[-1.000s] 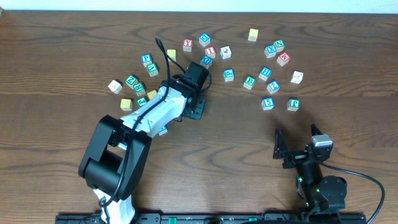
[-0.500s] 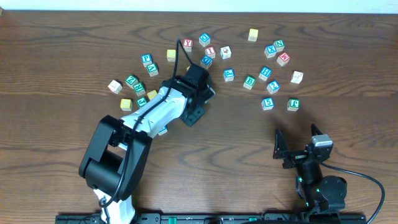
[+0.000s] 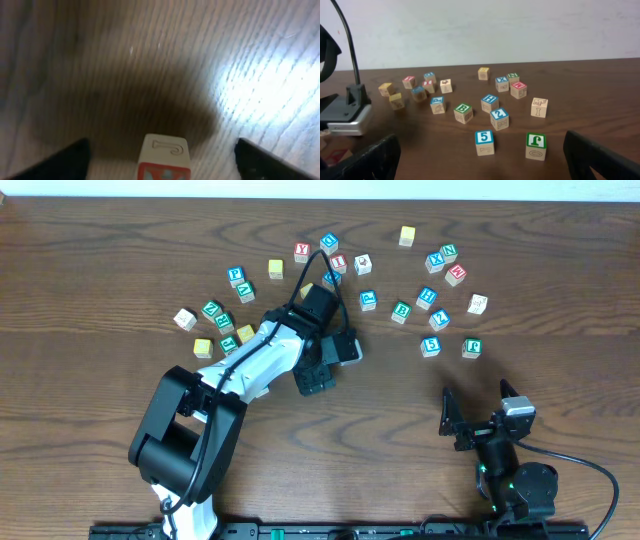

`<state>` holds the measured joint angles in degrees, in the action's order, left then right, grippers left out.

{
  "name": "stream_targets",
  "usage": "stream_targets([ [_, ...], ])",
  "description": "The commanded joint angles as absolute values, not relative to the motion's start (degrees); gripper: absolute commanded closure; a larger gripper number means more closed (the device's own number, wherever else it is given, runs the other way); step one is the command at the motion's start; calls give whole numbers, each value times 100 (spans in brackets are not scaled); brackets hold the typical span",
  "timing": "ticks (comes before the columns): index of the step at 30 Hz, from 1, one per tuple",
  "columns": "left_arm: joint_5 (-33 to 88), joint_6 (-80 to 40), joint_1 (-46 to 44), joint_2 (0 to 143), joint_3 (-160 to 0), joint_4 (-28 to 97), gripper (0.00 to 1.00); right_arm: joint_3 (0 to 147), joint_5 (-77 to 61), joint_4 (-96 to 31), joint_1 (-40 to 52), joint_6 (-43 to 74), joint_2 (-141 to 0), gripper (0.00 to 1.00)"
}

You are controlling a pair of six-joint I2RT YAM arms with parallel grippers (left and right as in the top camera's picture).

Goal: Spell out AI2
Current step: 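Lift the red A block and carry it toward the table center, then lower the red A block onto the table and open the left gripper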

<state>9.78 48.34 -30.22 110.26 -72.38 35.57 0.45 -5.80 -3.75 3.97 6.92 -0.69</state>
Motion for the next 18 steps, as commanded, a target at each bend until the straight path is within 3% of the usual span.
stream_targets([
  [1,1111,5052,-3020,11028,-7188,3487,3,32,-598,-388,373,633,-38,1],
  [5,1111,4801,-3017,10803,-7192,3286,1,32,-598,-388,373,633,-38,1],
  [9,982,3732,-2969,10342,-7192,3186,0,32,-598,-388,373,633,-38,1],
  [11,941,2711,-2886,10092,-7190,3203,0,32,-598,-388,373,633,-38,1],
  [18,926,-2591,-2436,9780,-7190,3988,0,32,-598,-388,373,633,-38,1],
])
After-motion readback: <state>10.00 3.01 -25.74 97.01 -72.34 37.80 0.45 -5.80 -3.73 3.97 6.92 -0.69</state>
